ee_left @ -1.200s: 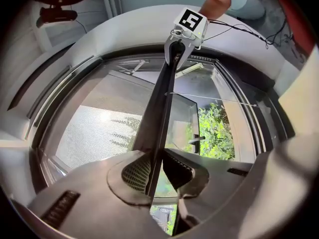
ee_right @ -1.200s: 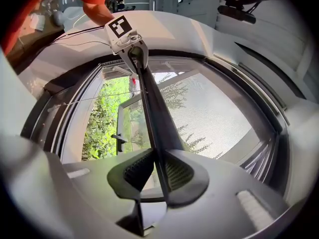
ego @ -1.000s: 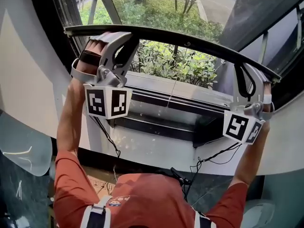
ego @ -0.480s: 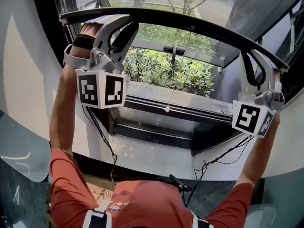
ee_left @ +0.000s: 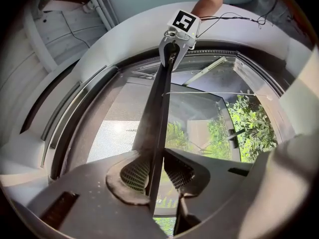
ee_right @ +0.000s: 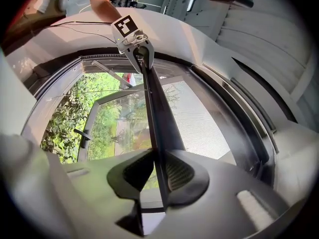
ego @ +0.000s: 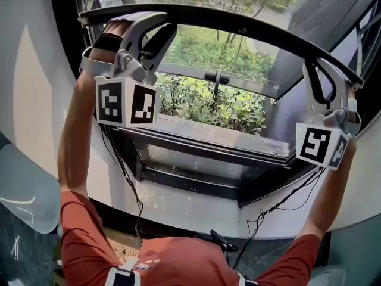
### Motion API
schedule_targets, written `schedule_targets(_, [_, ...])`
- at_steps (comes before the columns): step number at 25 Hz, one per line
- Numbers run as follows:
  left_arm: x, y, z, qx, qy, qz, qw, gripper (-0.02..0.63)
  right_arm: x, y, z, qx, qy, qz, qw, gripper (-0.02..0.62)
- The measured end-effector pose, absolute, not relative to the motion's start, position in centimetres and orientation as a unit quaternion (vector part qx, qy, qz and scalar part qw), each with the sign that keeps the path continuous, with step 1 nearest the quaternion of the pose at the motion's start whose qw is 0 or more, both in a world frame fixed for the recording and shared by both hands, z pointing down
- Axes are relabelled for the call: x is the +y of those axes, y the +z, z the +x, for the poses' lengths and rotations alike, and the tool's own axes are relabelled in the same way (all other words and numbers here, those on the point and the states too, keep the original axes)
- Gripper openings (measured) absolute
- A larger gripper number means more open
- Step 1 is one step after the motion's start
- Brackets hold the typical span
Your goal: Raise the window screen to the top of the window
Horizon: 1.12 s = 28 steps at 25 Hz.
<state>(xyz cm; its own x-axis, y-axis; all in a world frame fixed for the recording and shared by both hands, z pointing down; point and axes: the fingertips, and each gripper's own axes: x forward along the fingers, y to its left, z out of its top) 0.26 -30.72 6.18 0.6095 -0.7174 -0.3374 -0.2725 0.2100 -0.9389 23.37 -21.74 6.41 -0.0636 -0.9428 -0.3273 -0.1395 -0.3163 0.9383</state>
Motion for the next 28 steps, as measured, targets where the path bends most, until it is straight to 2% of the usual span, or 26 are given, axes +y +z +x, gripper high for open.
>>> schedule_targets(28, [-31.1, -3.2, 0.6, 0.422, -0.161, -0.572, 0.685, 0.101, -22.3, -2.7, 23.6, -0.422, -0.606, 0.568, 0.363, 0.081])
